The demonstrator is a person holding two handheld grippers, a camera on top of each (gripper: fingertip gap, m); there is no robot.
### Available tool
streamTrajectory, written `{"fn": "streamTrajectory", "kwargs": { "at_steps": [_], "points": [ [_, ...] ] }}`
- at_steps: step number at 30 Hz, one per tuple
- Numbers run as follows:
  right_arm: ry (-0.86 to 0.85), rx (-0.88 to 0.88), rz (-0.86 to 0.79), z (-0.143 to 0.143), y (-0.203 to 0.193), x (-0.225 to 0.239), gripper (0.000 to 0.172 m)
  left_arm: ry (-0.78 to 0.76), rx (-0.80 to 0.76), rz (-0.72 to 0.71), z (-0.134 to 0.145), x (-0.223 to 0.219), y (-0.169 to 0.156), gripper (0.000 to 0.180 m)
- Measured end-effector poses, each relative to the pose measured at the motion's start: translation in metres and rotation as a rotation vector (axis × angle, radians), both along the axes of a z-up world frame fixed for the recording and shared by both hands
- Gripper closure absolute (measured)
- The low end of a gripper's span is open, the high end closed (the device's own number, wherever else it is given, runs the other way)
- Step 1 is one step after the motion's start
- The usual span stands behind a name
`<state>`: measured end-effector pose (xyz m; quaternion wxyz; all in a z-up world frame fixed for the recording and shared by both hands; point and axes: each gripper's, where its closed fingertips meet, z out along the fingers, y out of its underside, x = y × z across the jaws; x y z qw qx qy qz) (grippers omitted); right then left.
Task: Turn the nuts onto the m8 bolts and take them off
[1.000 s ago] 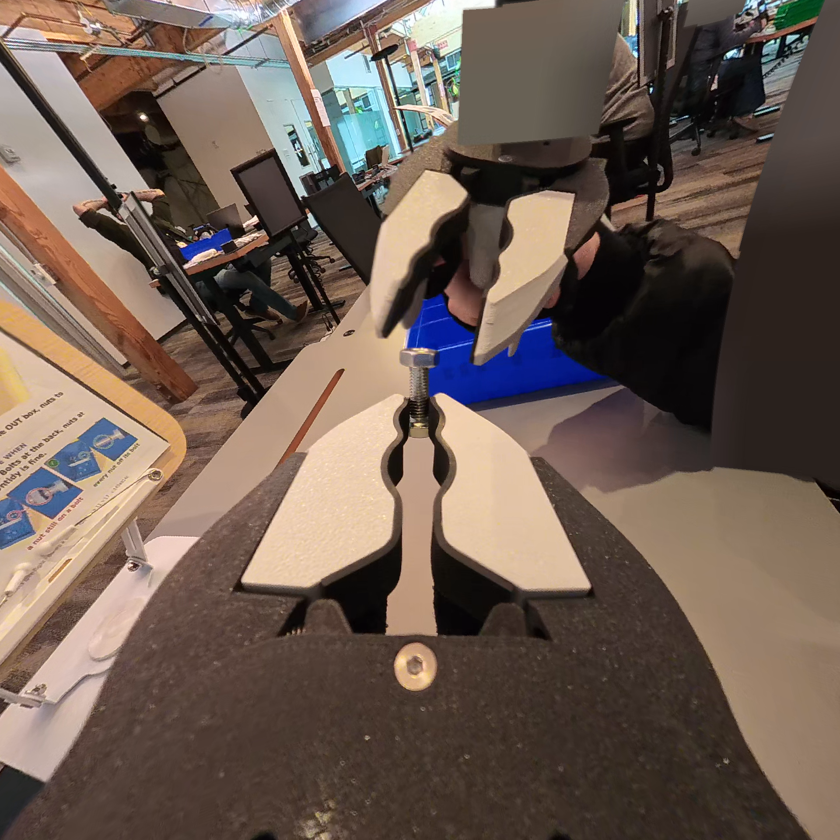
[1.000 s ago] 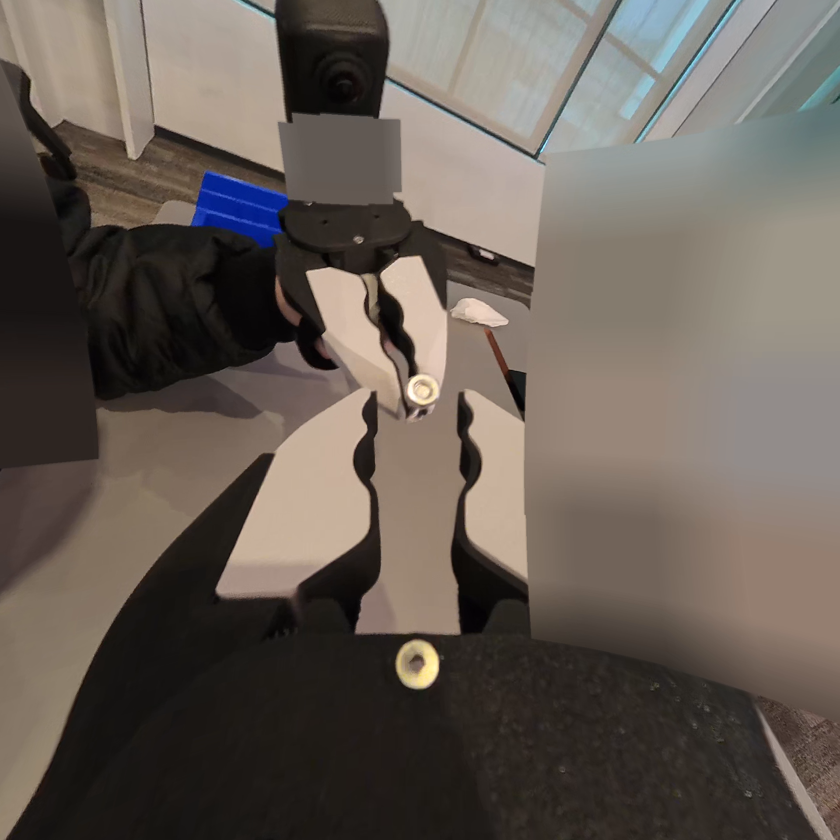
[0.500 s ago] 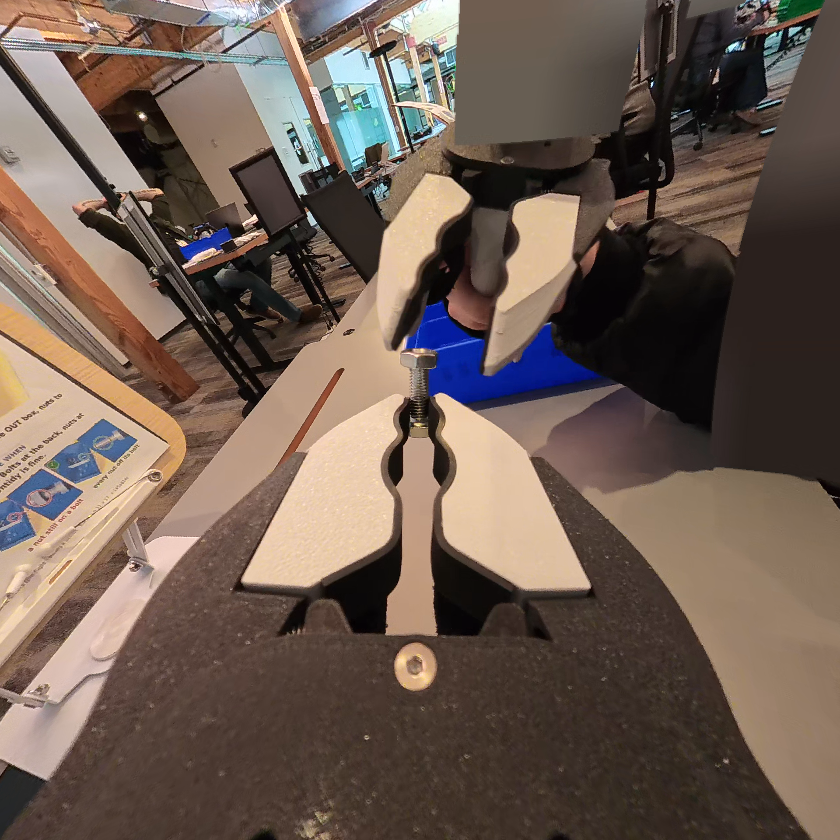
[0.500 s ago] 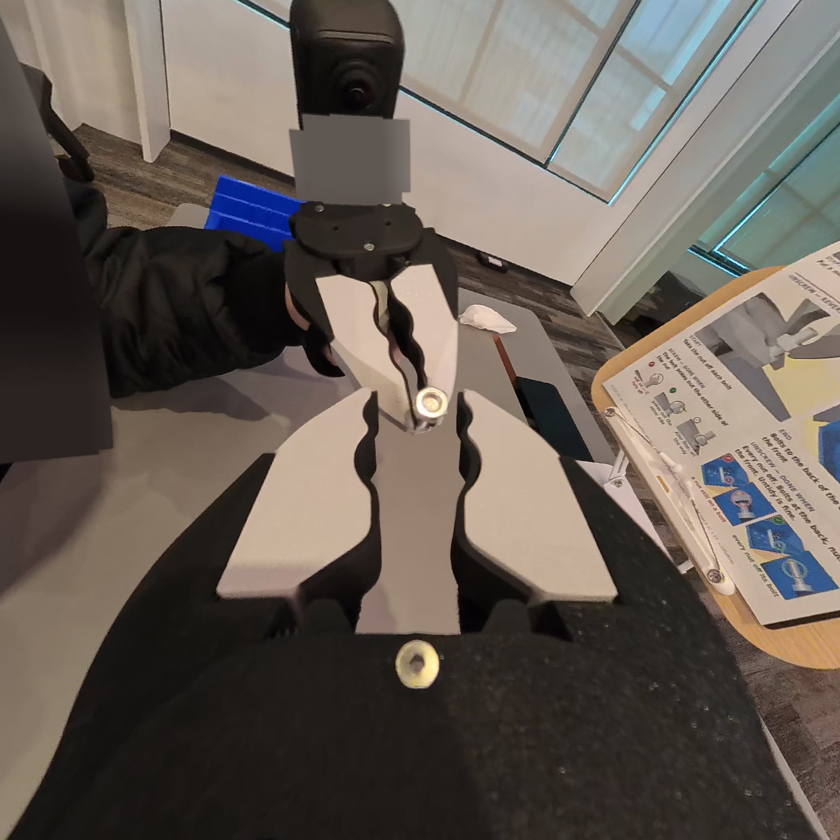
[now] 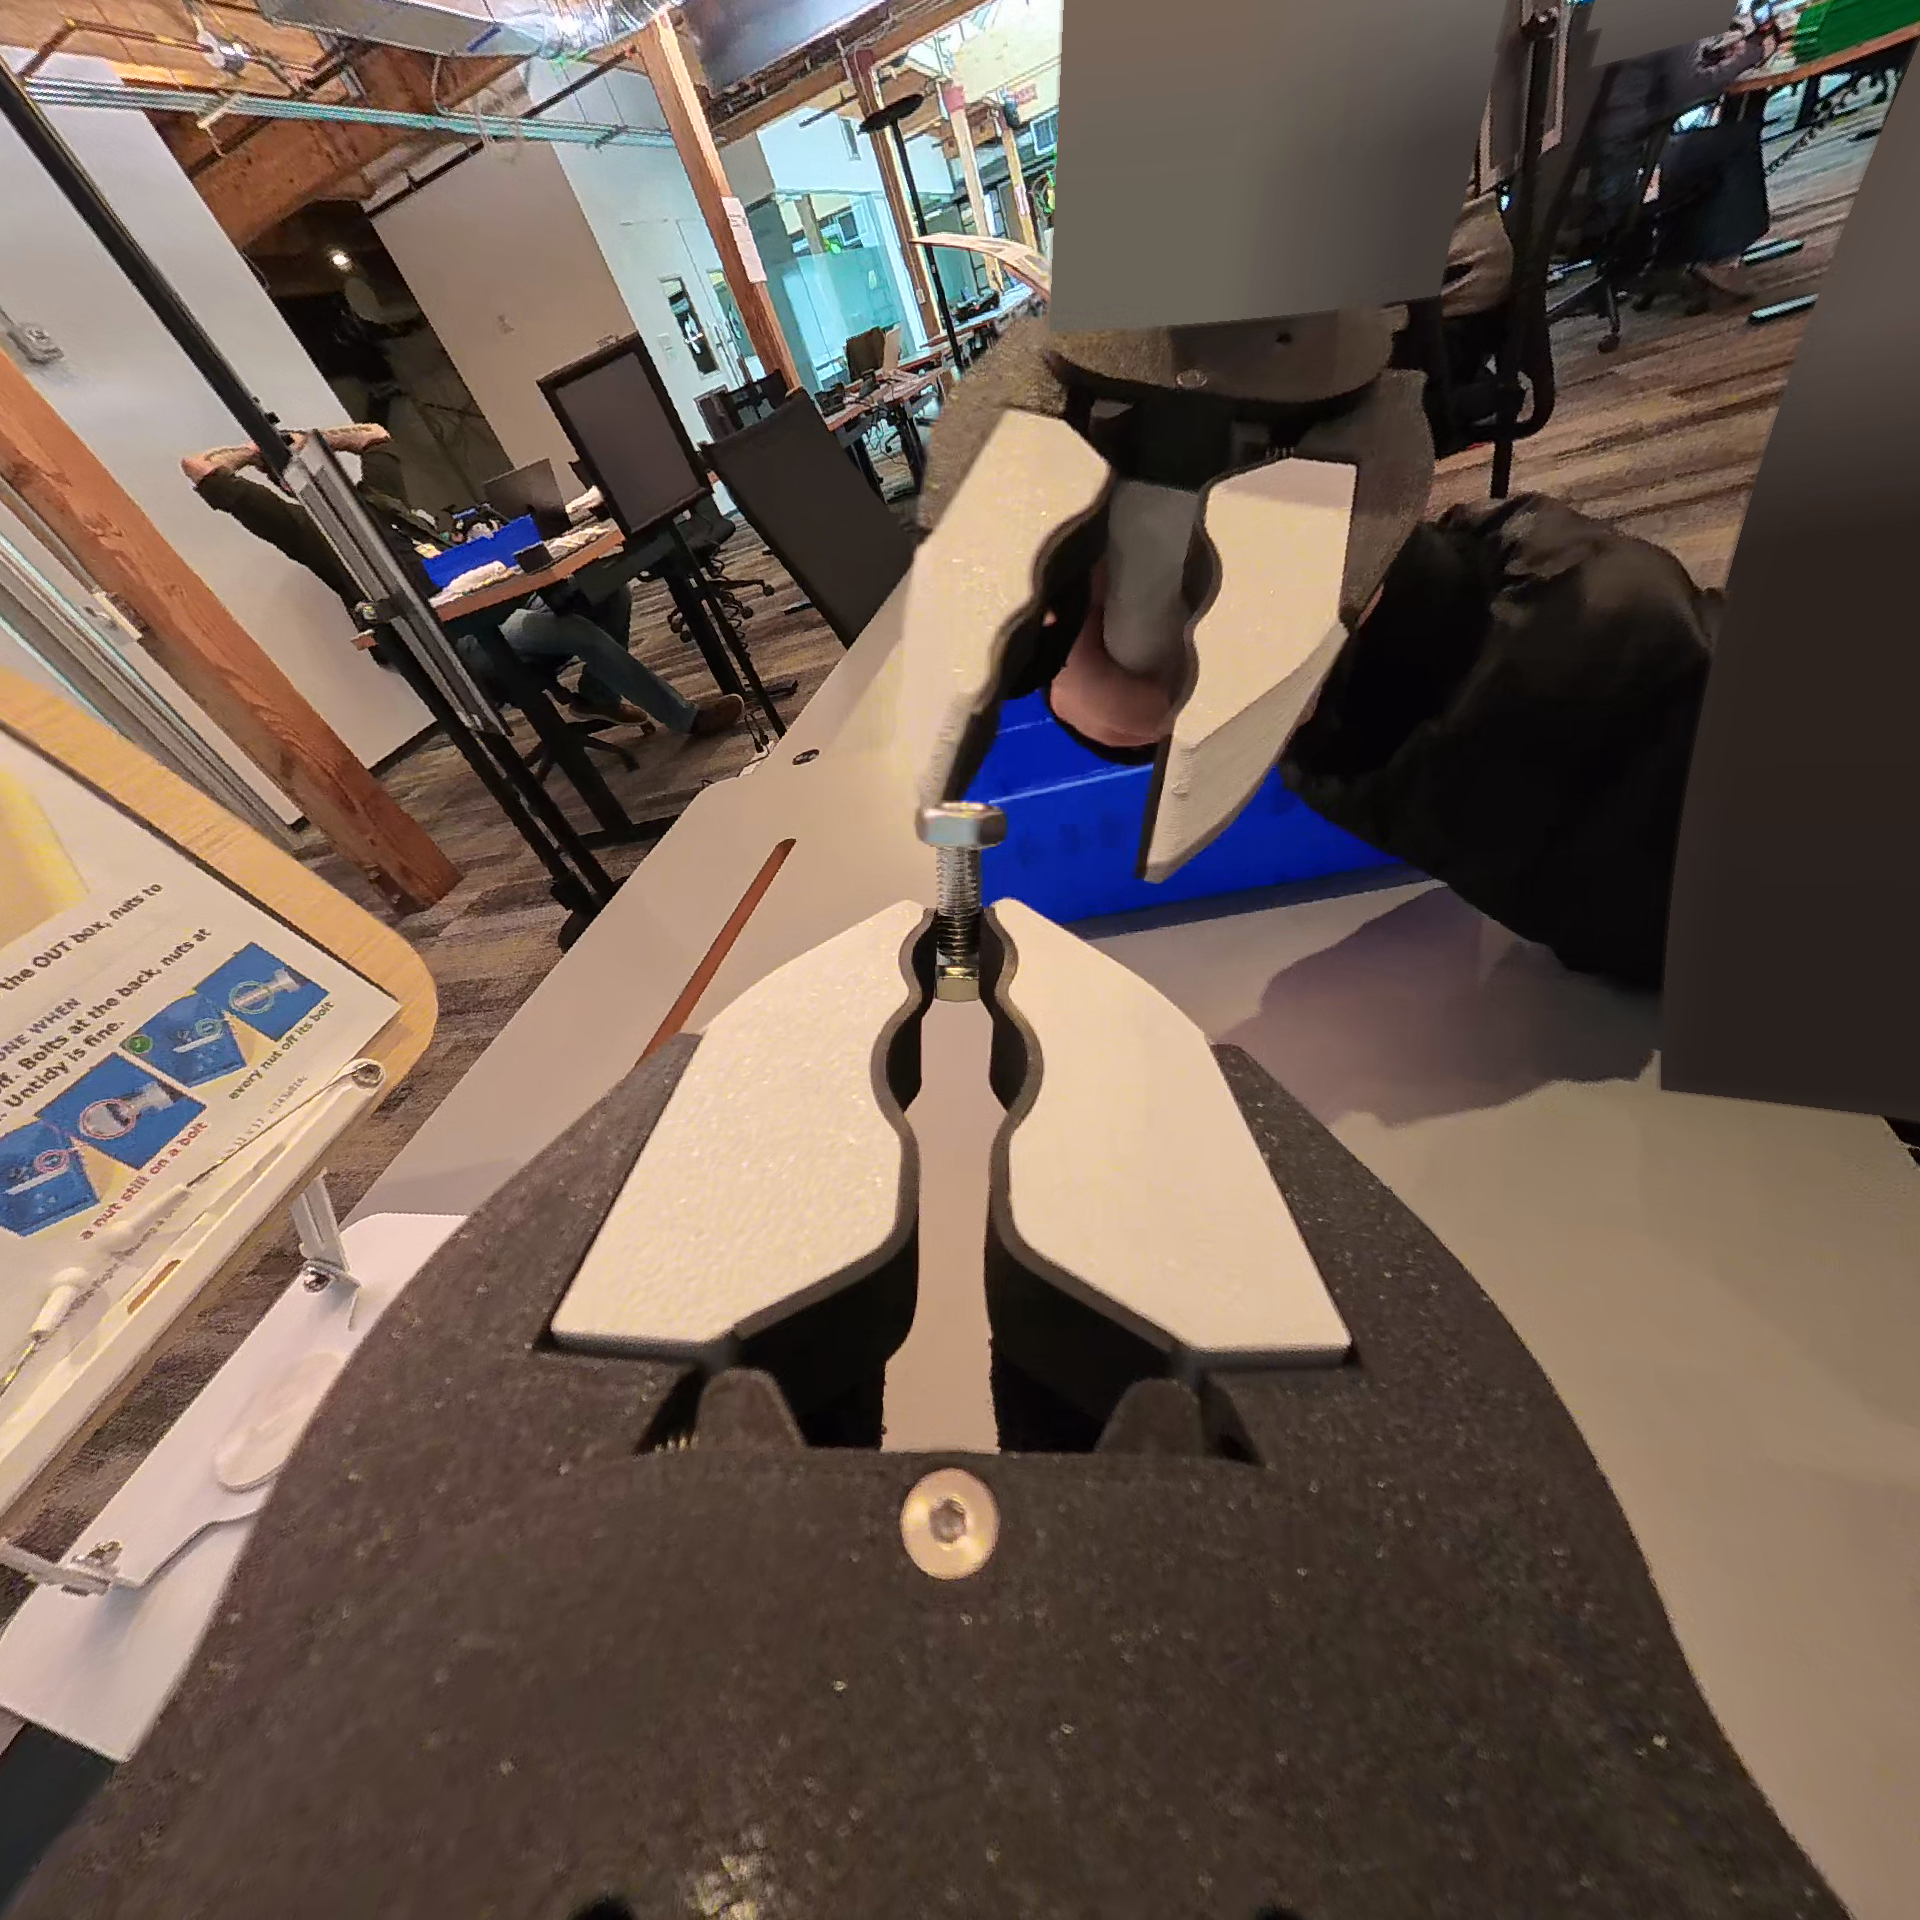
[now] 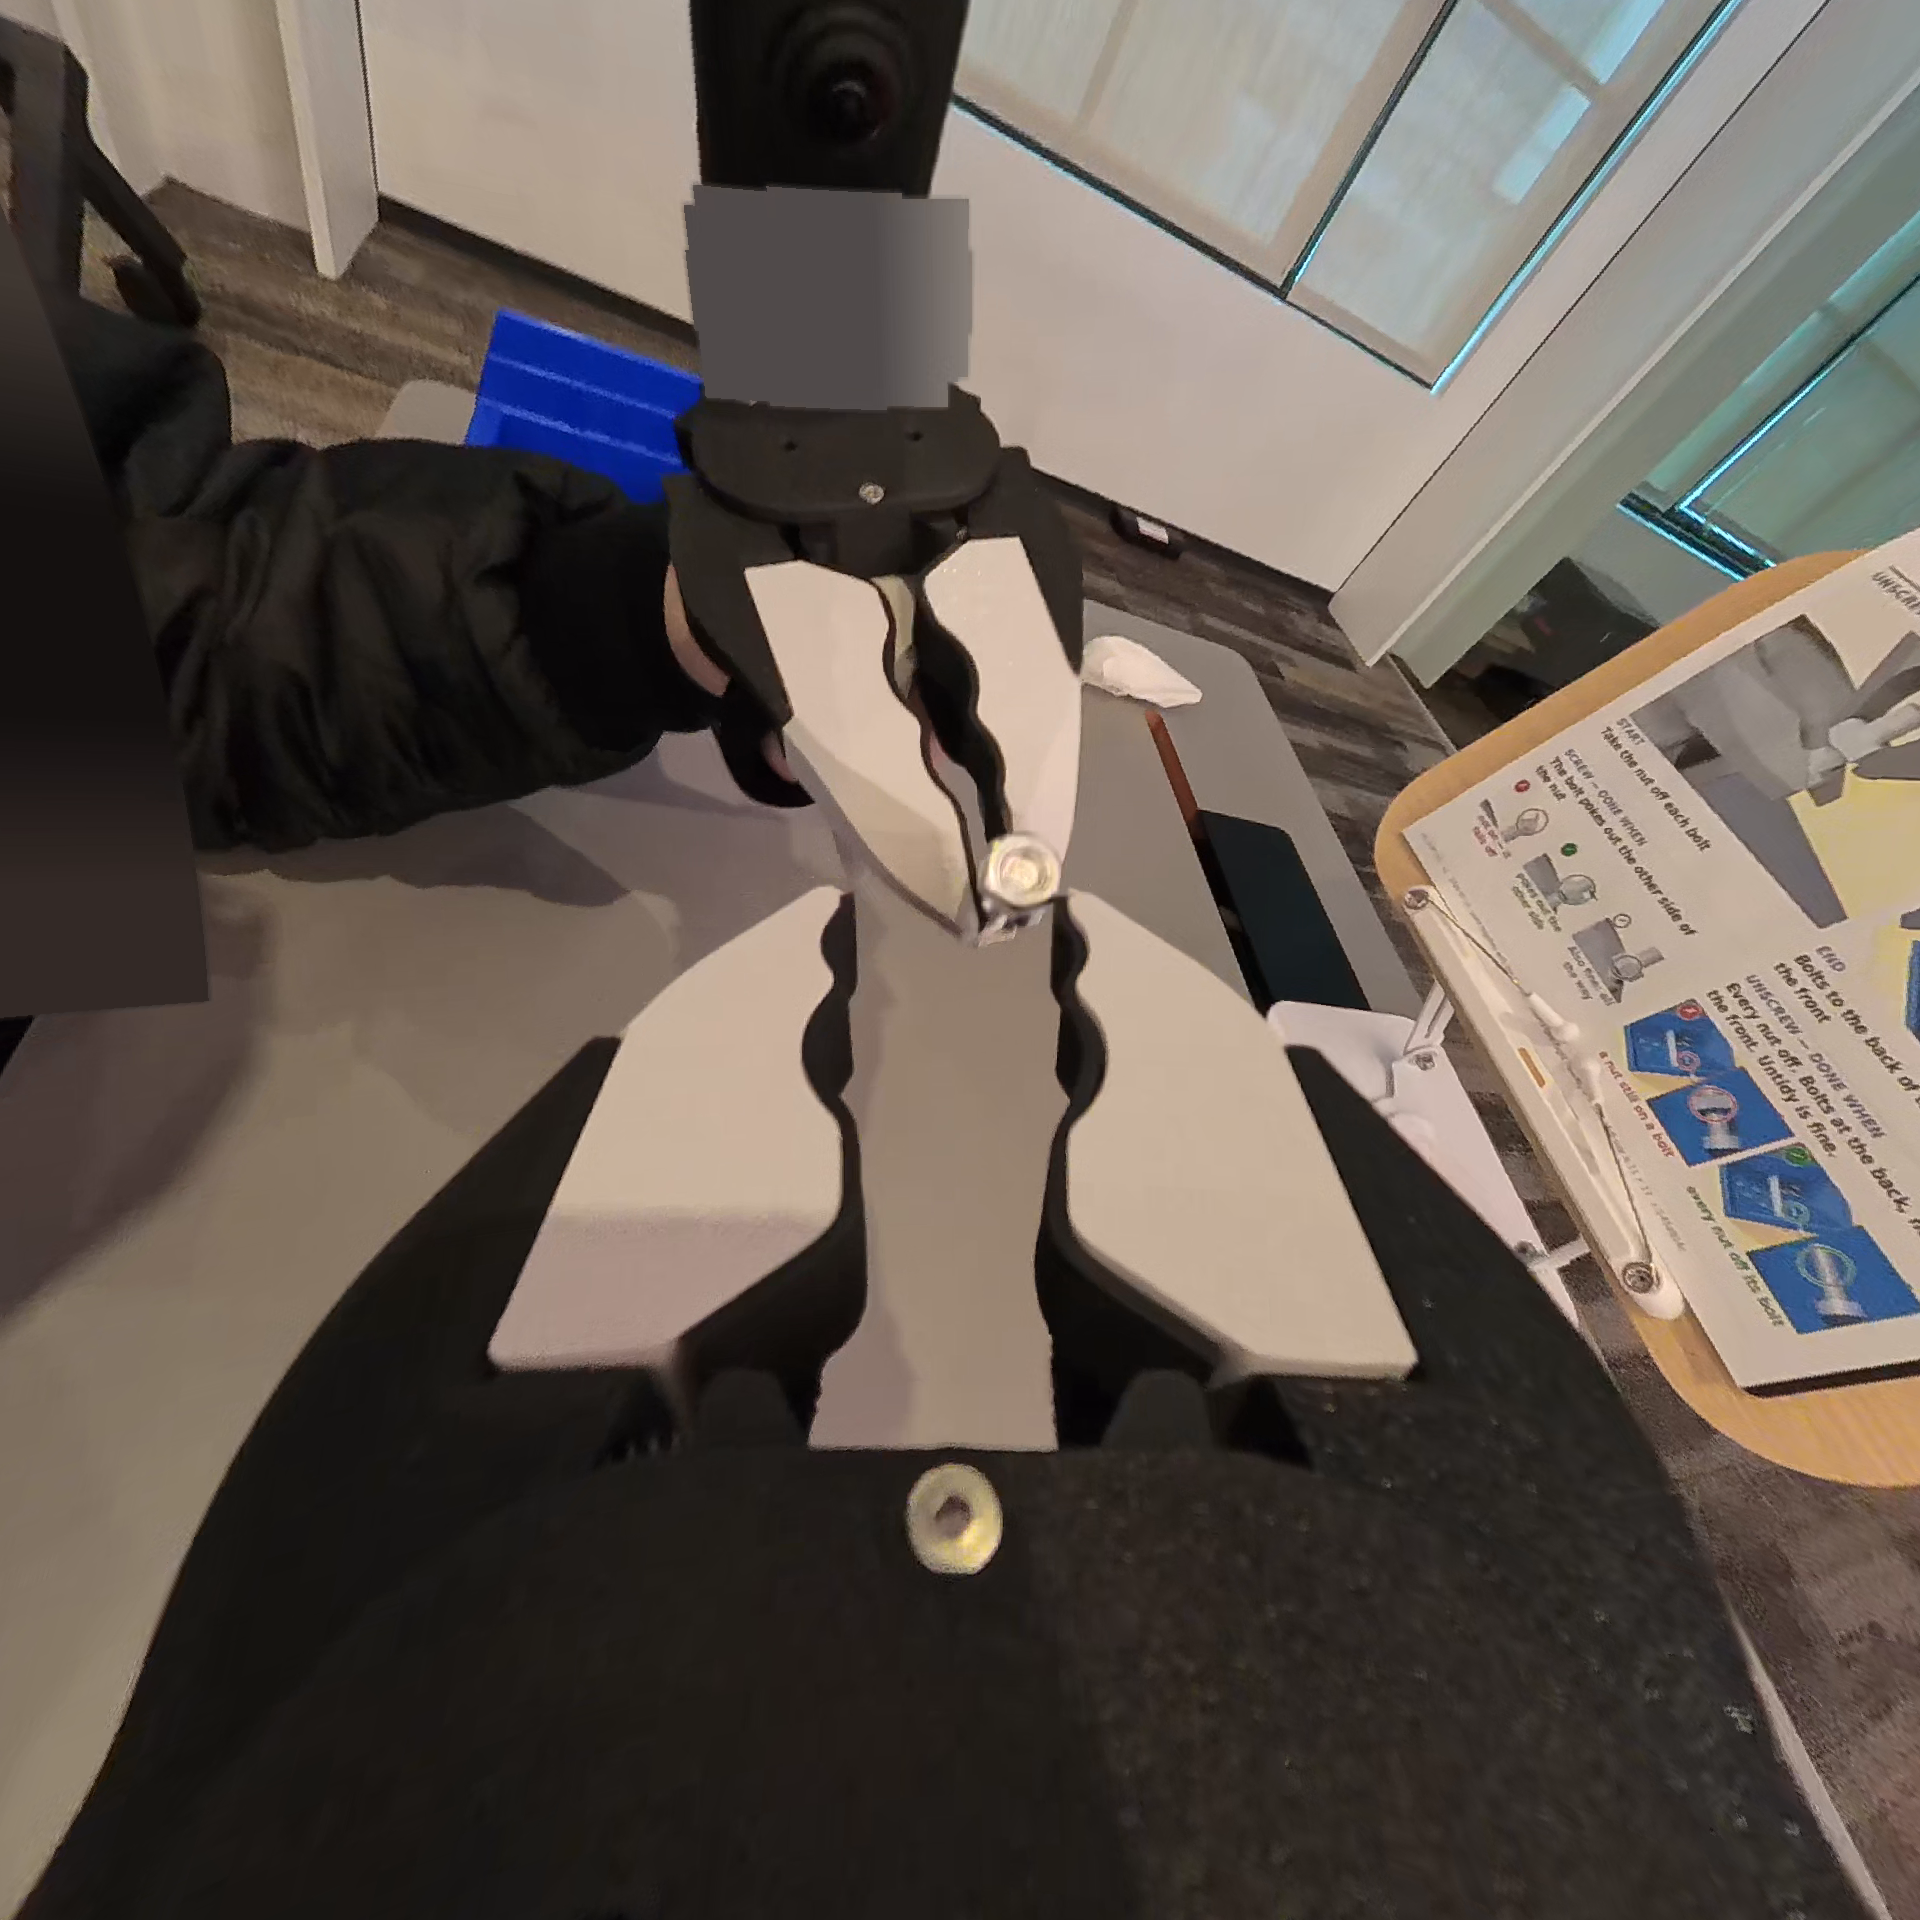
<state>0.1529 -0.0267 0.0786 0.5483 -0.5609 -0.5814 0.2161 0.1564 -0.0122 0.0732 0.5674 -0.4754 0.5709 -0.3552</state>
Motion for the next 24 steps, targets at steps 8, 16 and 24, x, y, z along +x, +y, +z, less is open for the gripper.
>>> {"fn": "streamTrajectory", "kwargs": {
  "at_steps": [8,16,24],
  "points": [
    [0.082,0.005,0.006,0.01,0.001,-0.003,0.132,0.005,0.004,-0.01,-0.001,0.003,-0.003,0.173],
    [0.088,-0.023,0.008,0.012,-0.001,0.0,0.14,-0.013,-0.007,0.0,0.003,-0.002,0.0,0.173],
    [0.025,-0.04,0.031,0.002,-0.005,-0.001,0.143,-0.011,-0.002,0.017,0.002,-0.003,0.003,0.173]
  ]
}}
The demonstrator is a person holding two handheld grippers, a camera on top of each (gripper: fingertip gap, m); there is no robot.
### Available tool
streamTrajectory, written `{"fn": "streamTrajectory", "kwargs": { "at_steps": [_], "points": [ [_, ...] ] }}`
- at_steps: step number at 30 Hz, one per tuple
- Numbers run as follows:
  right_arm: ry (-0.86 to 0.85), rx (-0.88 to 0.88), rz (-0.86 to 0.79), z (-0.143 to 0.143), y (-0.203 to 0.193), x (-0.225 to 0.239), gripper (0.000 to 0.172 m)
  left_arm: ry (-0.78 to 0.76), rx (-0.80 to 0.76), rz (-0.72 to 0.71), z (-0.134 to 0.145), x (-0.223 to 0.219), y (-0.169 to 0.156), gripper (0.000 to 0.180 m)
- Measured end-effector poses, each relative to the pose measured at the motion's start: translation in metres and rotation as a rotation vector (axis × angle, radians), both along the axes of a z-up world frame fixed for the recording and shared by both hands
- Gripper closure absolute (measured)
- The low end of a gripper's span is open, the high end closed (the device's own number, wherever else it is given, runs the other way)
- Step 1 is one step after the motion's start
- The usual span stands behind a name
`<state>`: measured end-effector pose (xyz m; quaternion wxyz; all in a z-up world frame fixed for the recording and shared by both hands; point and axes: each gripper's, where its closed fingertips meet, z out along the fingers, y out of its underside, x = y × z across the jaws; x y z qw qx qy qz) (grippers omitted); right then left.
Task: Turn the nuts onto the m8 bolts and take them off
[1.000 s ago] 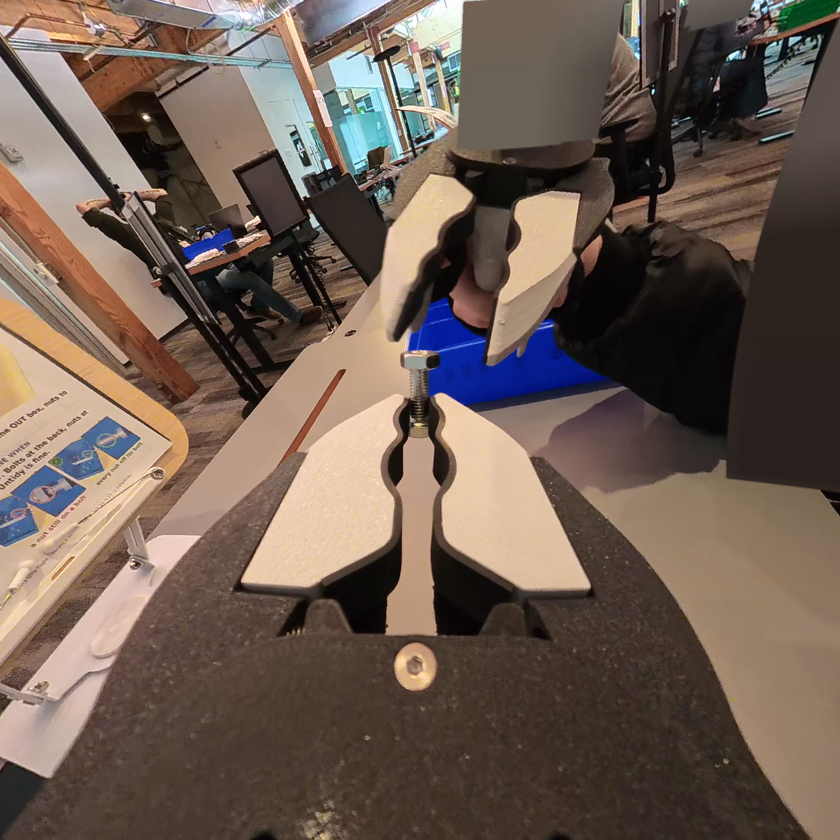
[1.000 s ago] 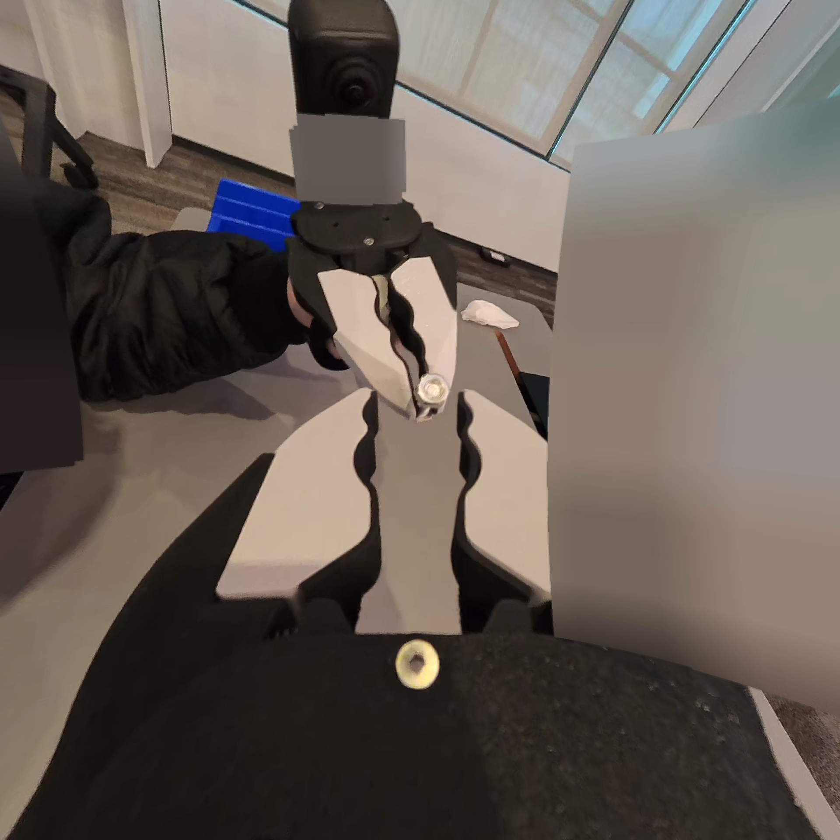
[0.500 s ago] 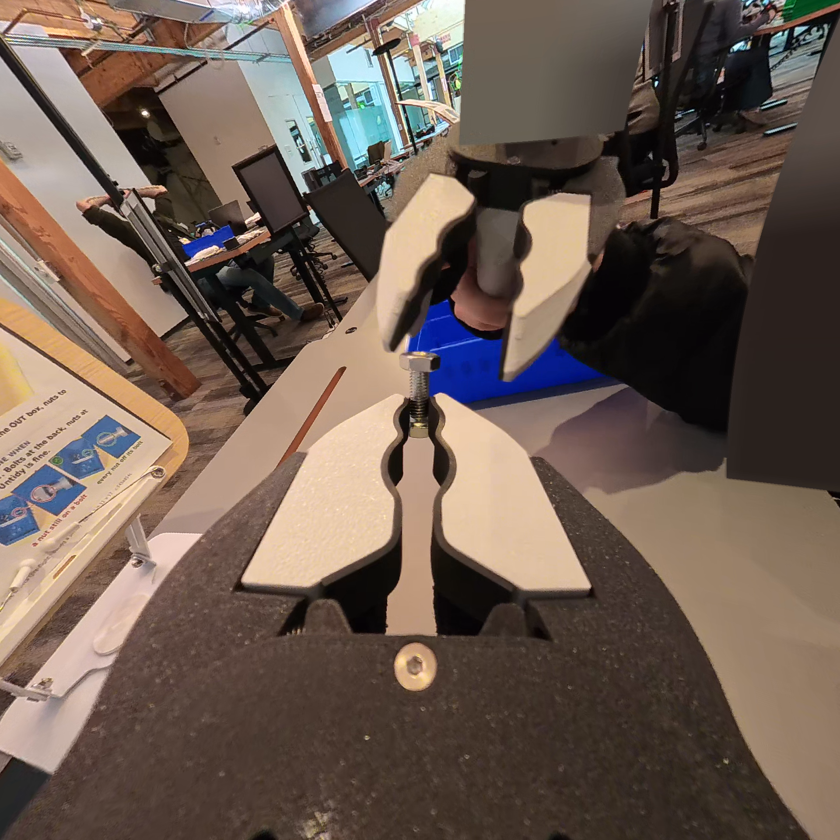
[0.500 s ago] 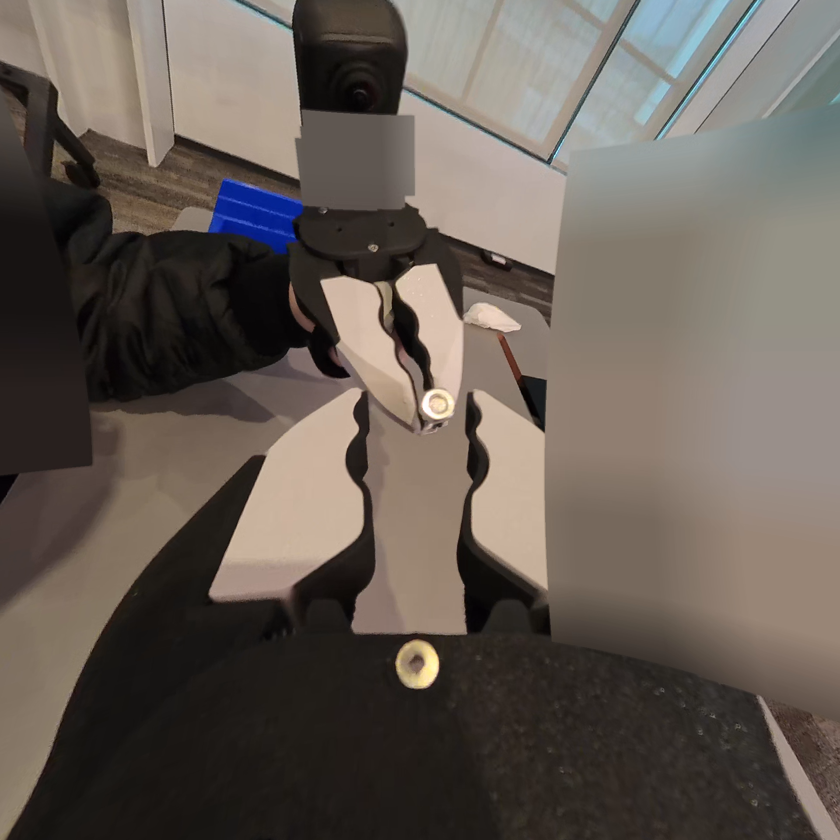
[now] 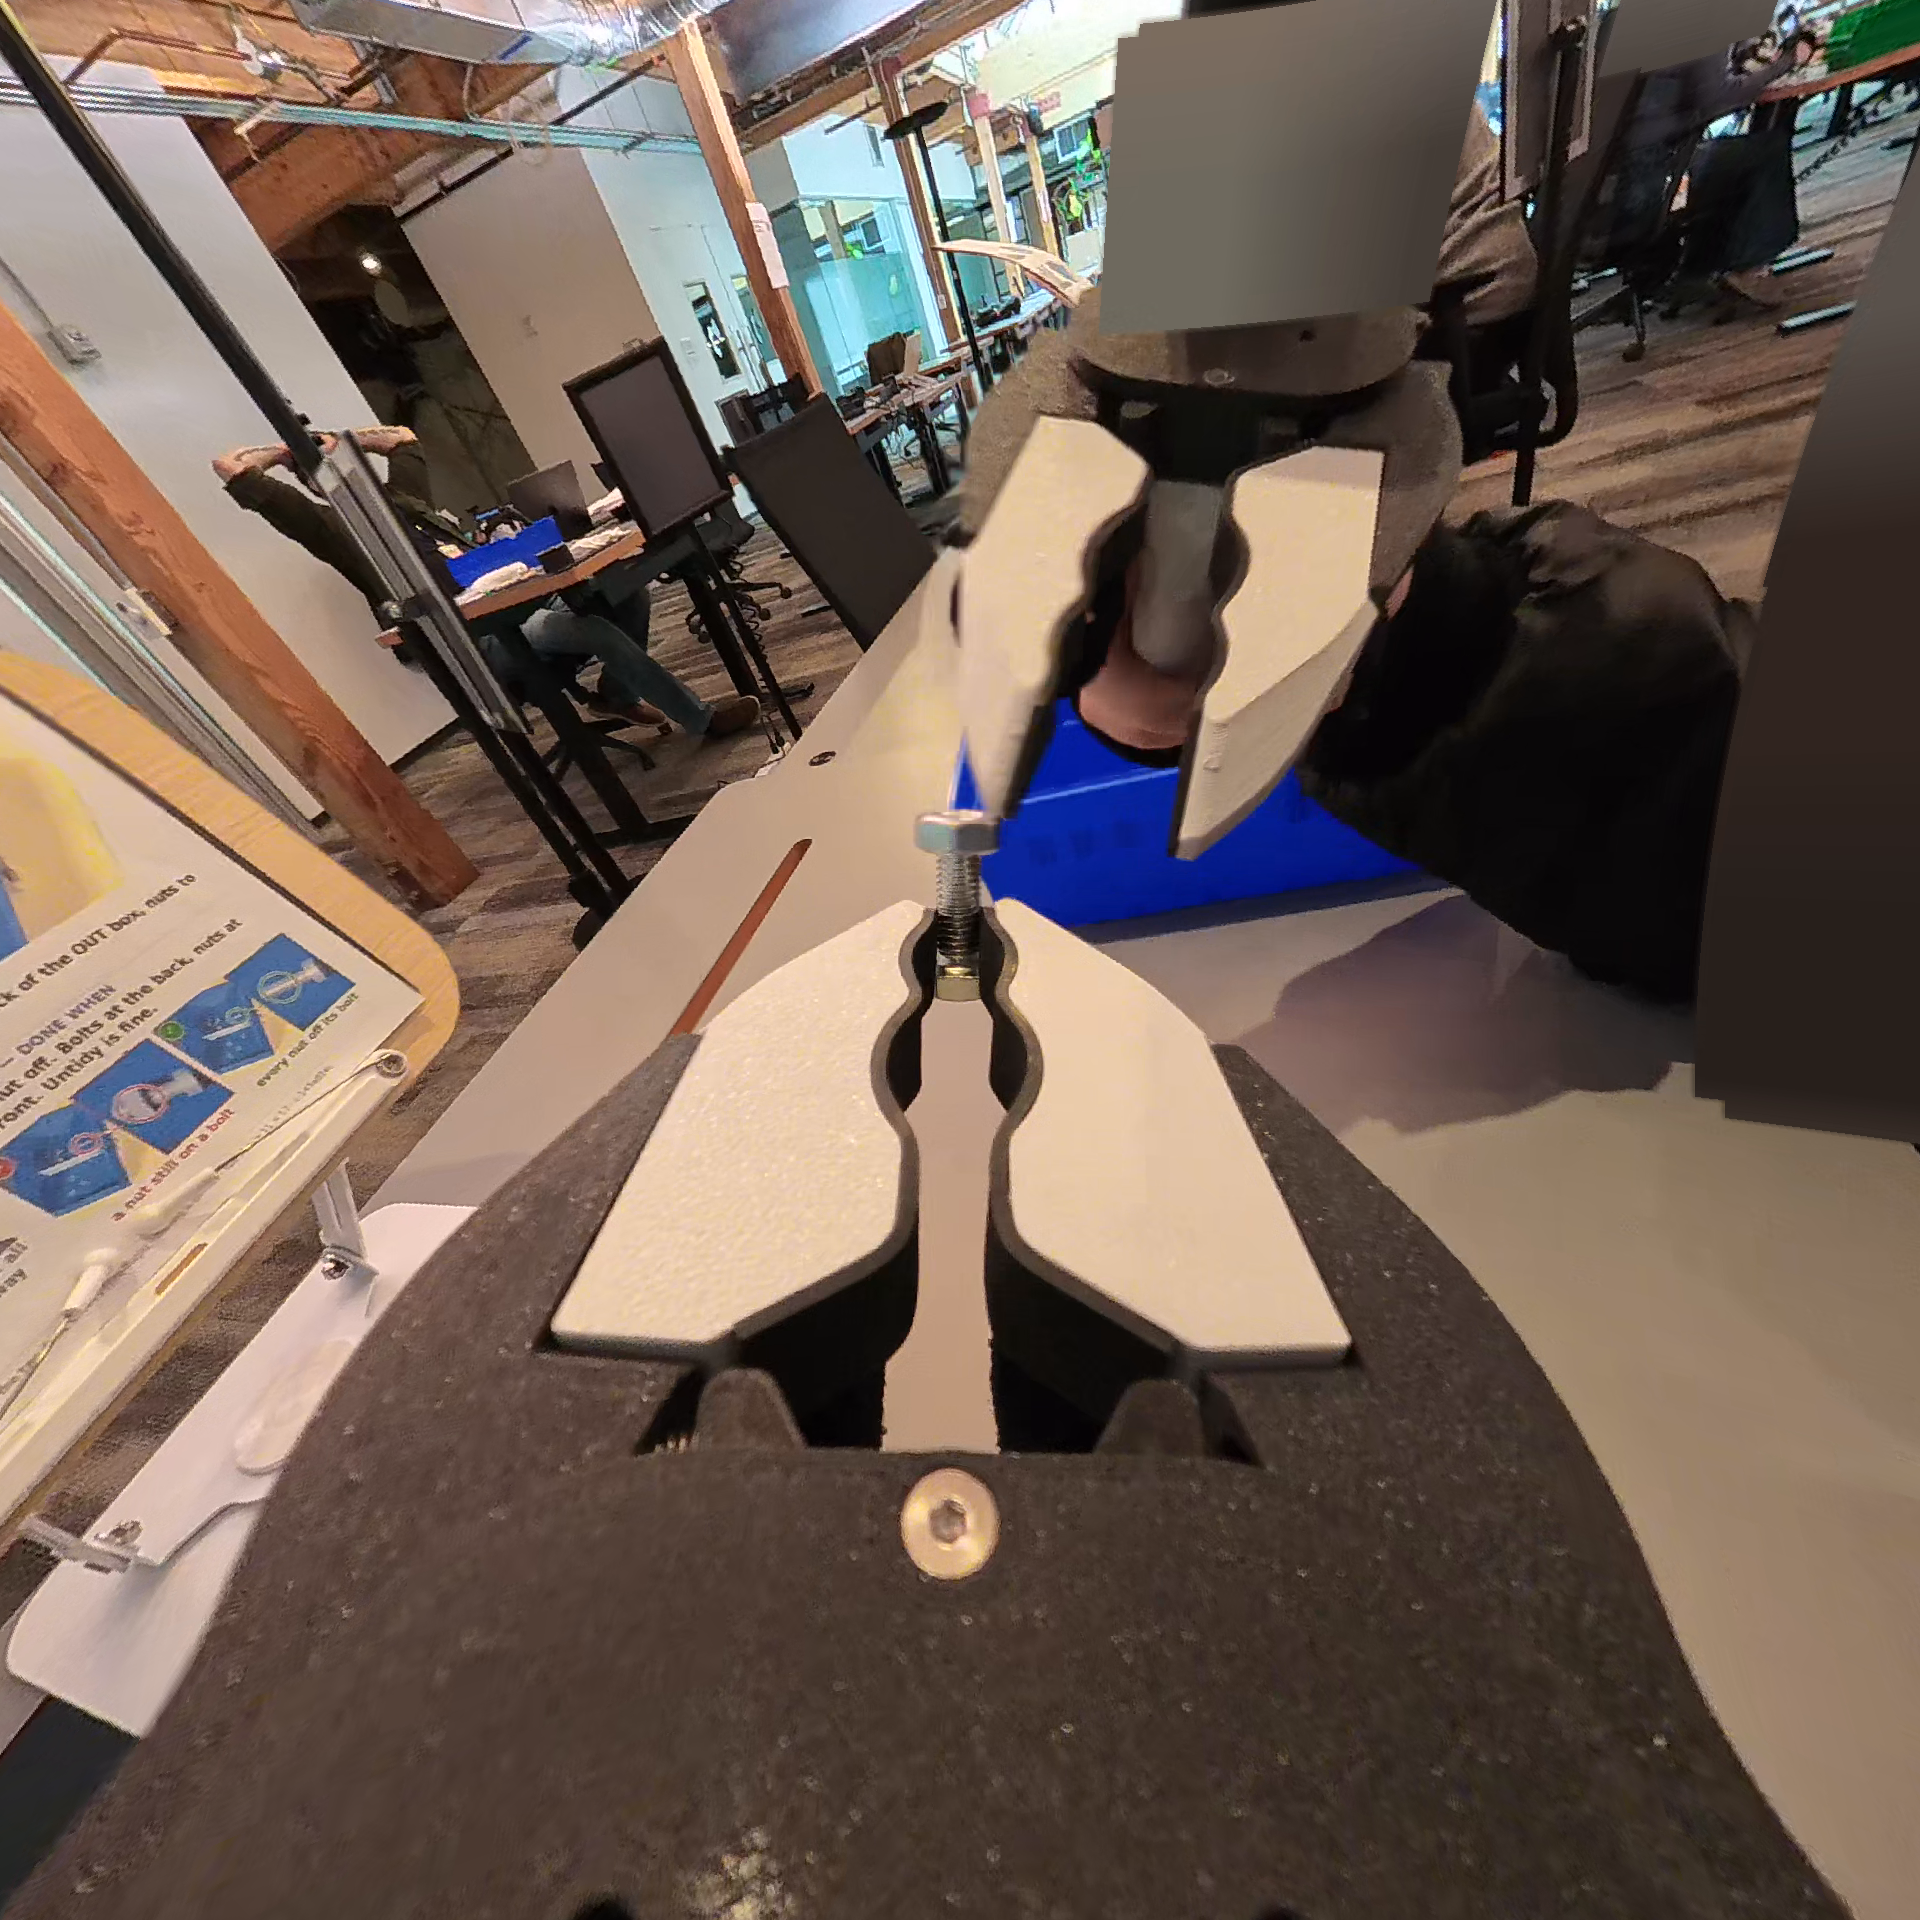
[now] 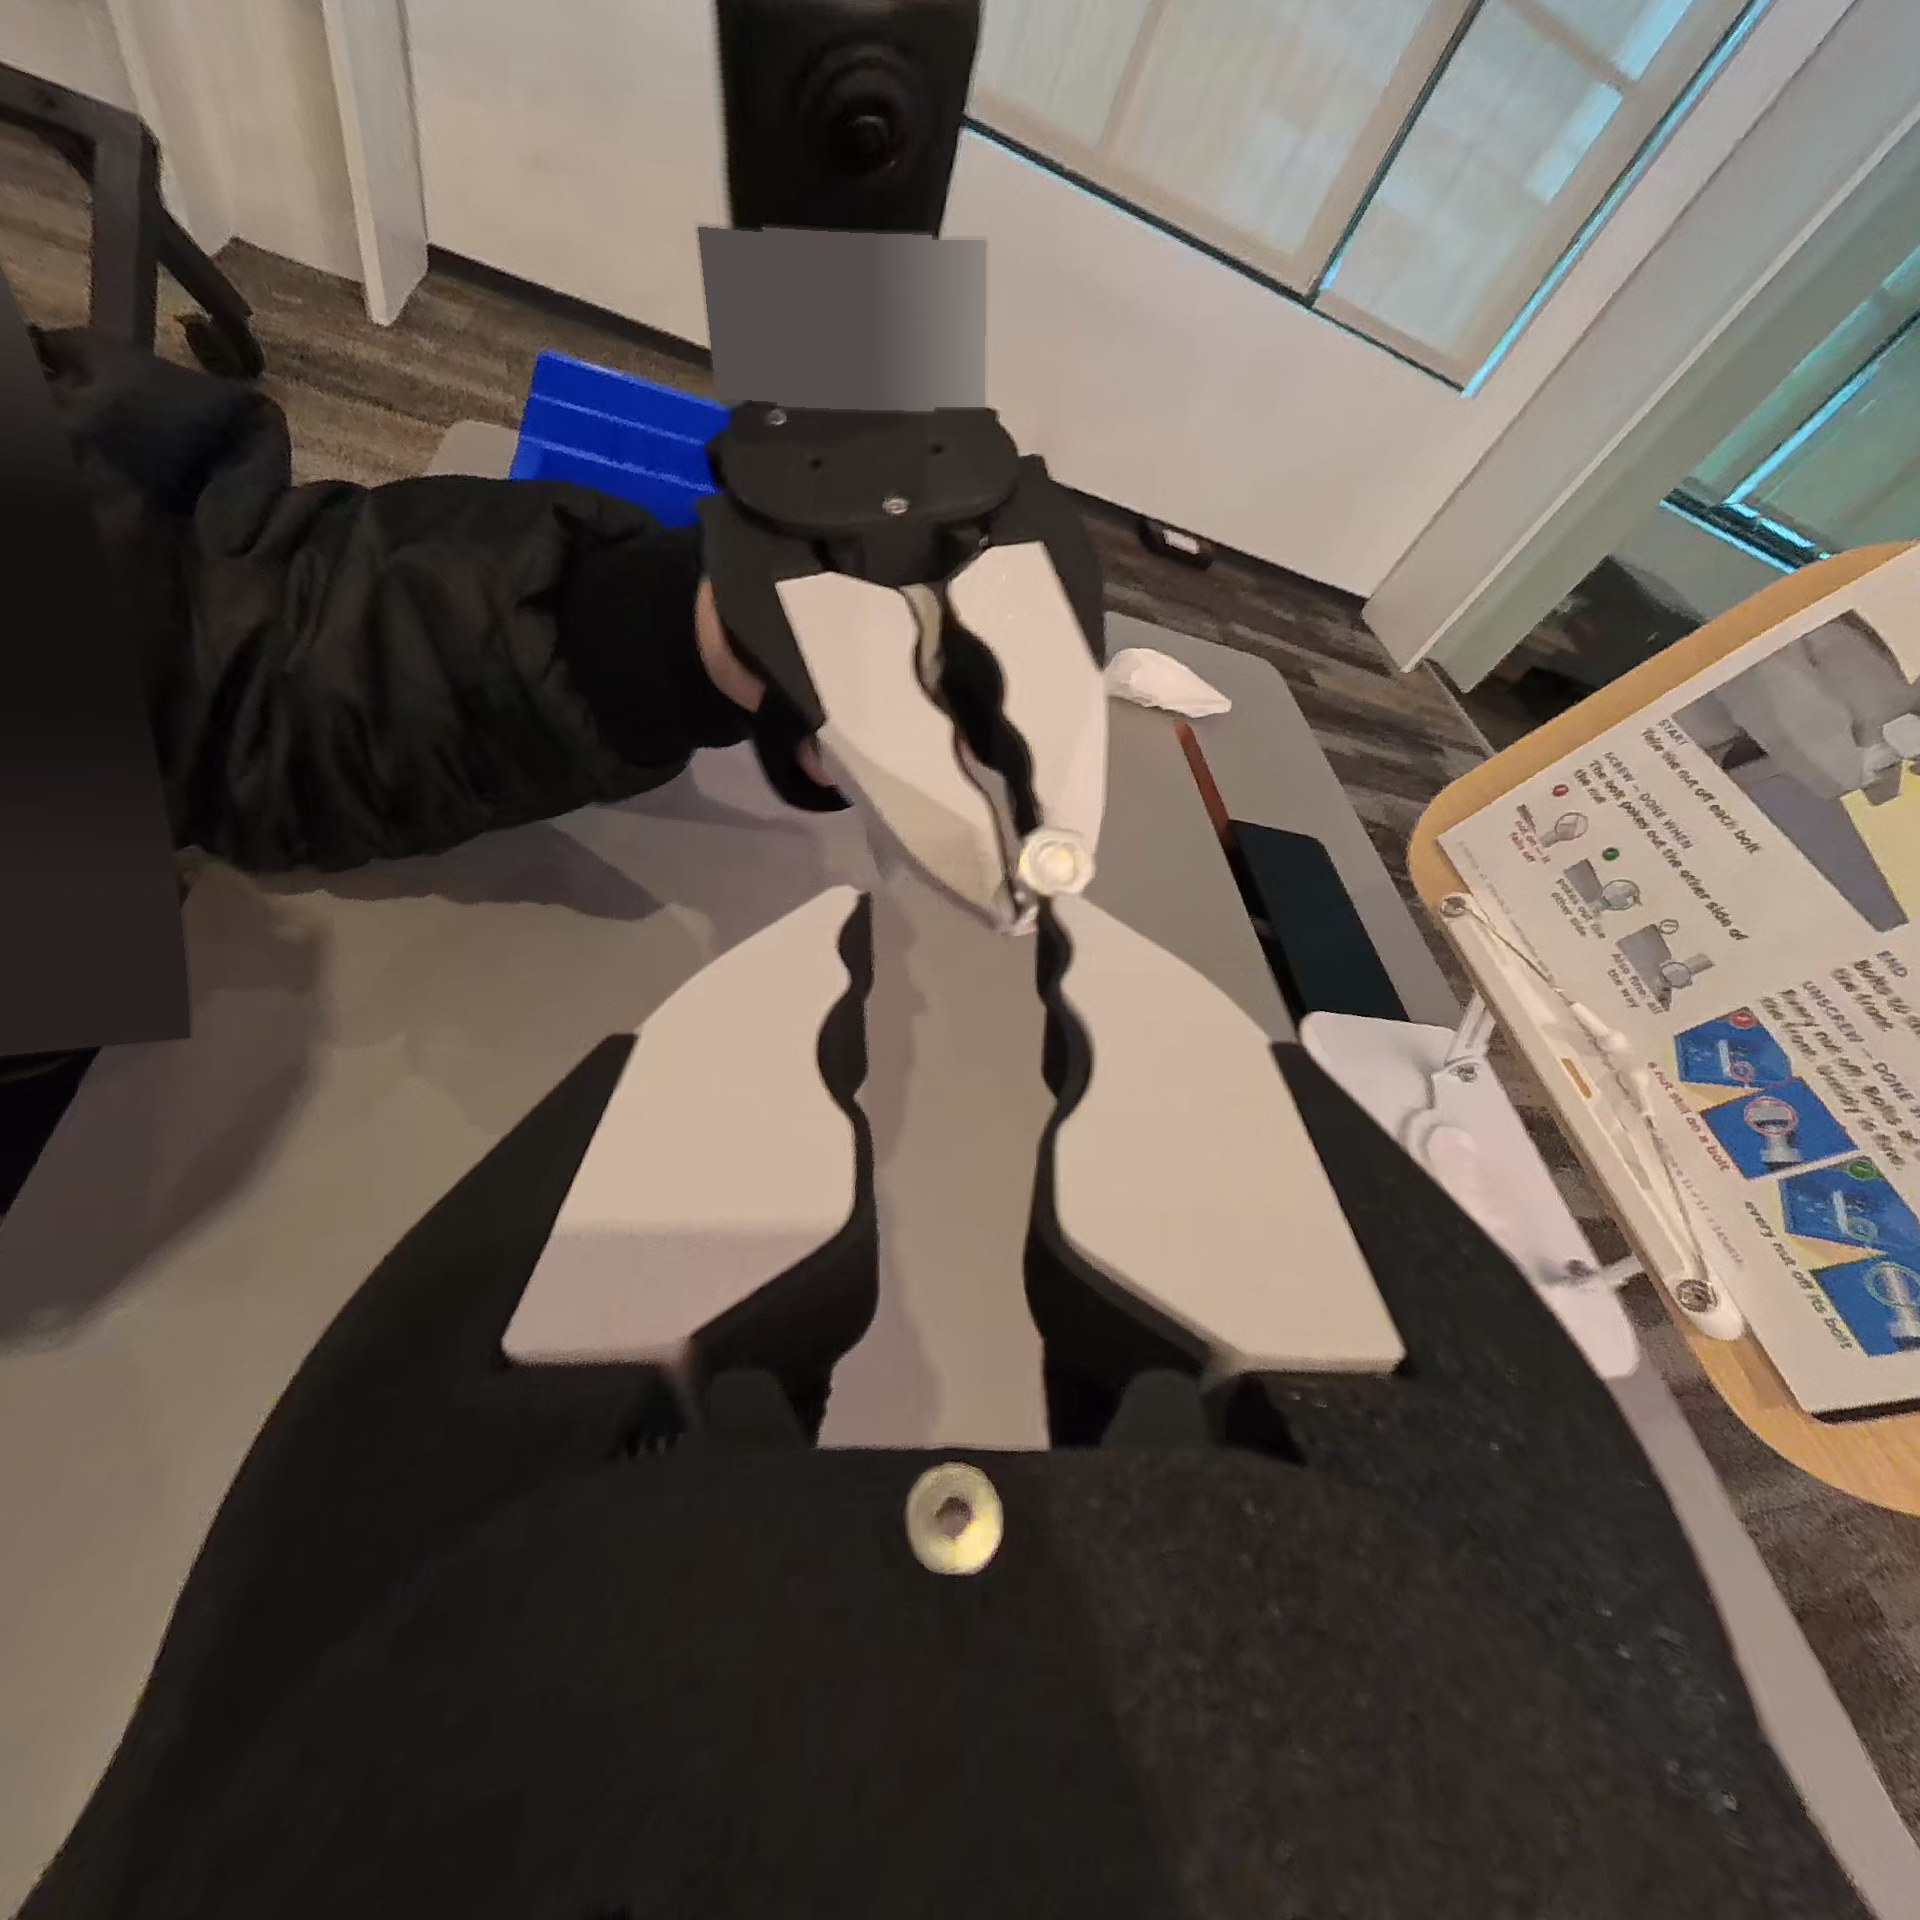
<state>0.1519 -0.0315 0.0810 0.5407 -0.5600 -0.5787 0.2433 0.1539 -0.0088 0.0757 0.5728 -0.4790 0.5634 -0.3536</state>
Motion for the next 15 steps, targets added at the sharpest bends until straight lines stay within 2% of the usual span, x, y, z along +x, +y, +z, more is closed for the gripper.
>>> {"fn": "streamTrajectory", "kwargs": {
  "at_steps": [2,5,7,10,12,15],
  "points": [
    [0.039,-0.007,0.003,0.005,0.0,0.0,0.145,-0.007,-0.011,-0.012,0.001,-0.001,-0.001,0.173],
    [0.074,0.036,-0.034,0.009,0.008,-0.002,0.13,0.007,0.003,-0.022,-0.001,0.003,-0.005,0.173],
    [0.053,0.041,-0.03,0.005,0.007,-0.005,0.126,0.012,0.01,-0.019,-0.002,0.005,-0.006,0.173],
    [0.005,0.033,-0.019,-0.001,0.004,-0.004,0.128,-0.002,0.002,-0.005,0.001,0.001,-0.002,0.173],
    [-0.01,0.008,0.006,-0.002,-0.001,-0.002,0.143,-0.02,-0.009,0.003,0.004,-0.003,0.001,0.173],
    [0.067,0.025,-0.02,0.009,0.005,-0.003,0.137,-0.016,-0.01,-0.014,0.004,-0.001,-0.002,0.173]
  ]
}}
